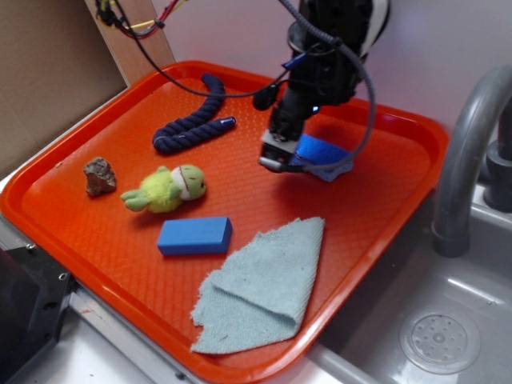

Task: Grab the blue sponge.

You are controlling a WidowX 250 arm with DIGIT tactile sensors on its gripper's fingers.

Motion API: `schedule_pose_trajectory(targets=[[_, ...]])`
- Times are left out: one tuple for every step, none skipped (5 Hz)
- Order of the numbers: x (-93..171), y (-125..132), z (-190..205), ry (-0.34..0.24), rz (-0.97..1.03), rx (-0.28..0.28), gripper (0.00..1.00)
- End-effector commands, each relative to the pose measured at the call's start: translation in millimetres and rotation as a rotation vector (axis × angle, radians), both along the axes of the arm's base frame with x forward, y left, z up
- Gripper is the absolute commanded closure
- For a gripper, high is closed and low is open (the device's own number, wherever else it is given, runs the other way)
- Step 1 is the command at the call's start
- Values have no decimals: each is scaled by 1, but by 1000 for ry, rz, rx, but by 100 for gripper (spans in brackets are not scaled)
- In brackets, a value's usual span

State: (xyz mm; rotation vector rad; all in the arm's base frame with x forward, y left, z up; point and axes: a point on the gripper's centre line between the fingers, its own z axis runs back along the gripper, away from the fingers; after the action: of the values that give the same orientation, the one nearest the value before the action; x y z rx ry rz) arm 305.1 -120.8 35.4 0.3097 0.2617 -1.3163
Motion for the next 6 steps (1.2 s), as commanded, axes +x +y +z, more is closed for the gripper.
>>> schedule_pose_trajectory(targets=[[-15,-4,-11,68,-61,-45,100],[-19,-9,-12,90,-60,-85,100],[-23,-10,-14,96,-18,-106,100],[-23,5,3,26,226,-154,100],[-35,35,42,-186,442,-302,100],[-57,57,84,-340,671,-360,100]])
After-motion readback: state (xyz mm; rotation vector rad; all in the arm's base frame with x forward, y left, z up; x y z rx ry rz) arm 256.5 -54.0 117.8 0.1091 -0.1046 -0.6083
